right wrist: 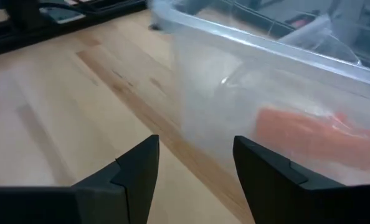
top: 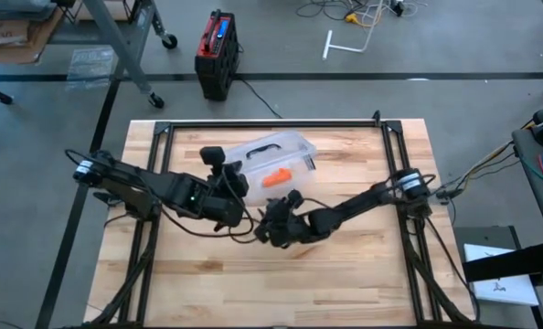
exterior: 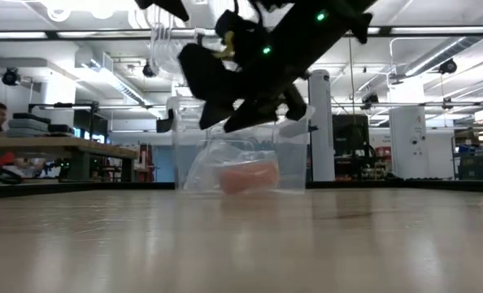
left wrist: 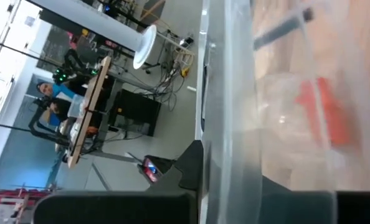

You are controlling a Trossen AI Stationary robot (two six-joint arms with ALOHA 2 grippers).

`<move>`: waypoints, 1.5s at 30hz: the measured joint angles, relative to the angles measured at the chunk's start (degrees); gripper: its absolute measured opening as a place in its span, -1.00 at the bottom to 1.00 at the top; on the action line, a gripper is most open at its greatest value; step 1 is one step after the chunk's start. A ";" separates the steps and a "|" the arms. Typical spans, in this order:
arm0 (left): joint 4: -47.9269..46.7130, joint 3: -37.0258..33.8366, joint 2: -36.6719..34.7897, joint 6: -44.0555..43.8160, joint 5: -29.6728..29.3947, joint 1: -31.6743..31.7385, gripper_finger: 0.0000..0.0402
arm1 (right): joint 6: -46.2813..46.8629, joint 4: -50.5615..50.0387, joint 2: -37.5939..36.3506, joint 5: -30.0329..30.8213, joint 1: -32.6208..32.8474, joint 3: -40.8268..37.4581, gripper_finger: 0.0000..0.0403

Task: Roll bandage
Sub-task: Close the transparent bin

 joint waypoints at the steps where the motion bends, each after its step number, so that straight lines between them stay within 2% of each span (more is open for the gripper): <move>1: 0.08 -0.68 -0.08 -0.54 0.00 0.00 -0.97 | -0.39 -1.51 -1.31 -0.11 0.25 -0.42 -0.01; 6: 0.16 -5.00 0.17 -0.77 -1.54 0.04 -0.92 | -4.37 -9.06 -9.66 -0.05 3.51 -4.01 -0.01; 12: 3.65 -11.20 0.16 3.53 -15.37 0.95 -0.96 | -7.28 -11.11 -22.43 0.27 7.57 -10.82 -0.01; 14: 7.01 -13.69 0.16 9.05 -17.52 1.36 -0.96 | -7.46 -11.32 -26.42 0.43 8.01 -13.27 -0.01; 16: 13.06 -16.50 0.15 16.52 -17.00 1.95 -0.94 | -7.45 -11.06 -30.44 0.39 8.02 -15.42 -0.01; 19: 24.38 -21.18 0.18 29.62 -15.41 2.40 -0.92 | -8.09 -10.86 -36.00 0.43 7.72 -17.79 0.00; 24: 44.94 -27.02 0.18 49.39 -16.59 2.64 -0.96 | -12.98 -10.94 -41.80 0.58 5.61 -19.64 0.02; 27: 52.04 -29.27 0.18 56.37 -13.89 4.07 -0.97 | -14.59 -10.90 -43.39 0.56 3.78 -19.93 0.02; 31: 56.26 -31.39 0.40 62.39 -12.77 7.10 -0.95 | -17.82 -11.01 -43.03 0.41 1.36 -19.67 0.01; 37: 58.86 -32.00 0.07 63.75 -6.79 9.37 -0.96 | -21.14 -10.08 -39.74 -2.31 -3.82 -17.66 0.04; 39: 61.03 -32.00 0.07 64.89 -6.22 9.77 -0.96 | -22.22 -10.26 -38.63 -5.38 -6.10 -16.67 0.05; 42: 65.67 -31.99 -0.27 66.76 -8.40 10.11 -0.96 | -24.01 -9.91 -36.70 -7.55 -8.33 -14.55 0.03; 45: 66.75 -31.98 -2.41 65.53 -5.10 10.16 -0.96 | -26.84 -10.07 -35.83 -7.64 -9.47 -12.31 0.01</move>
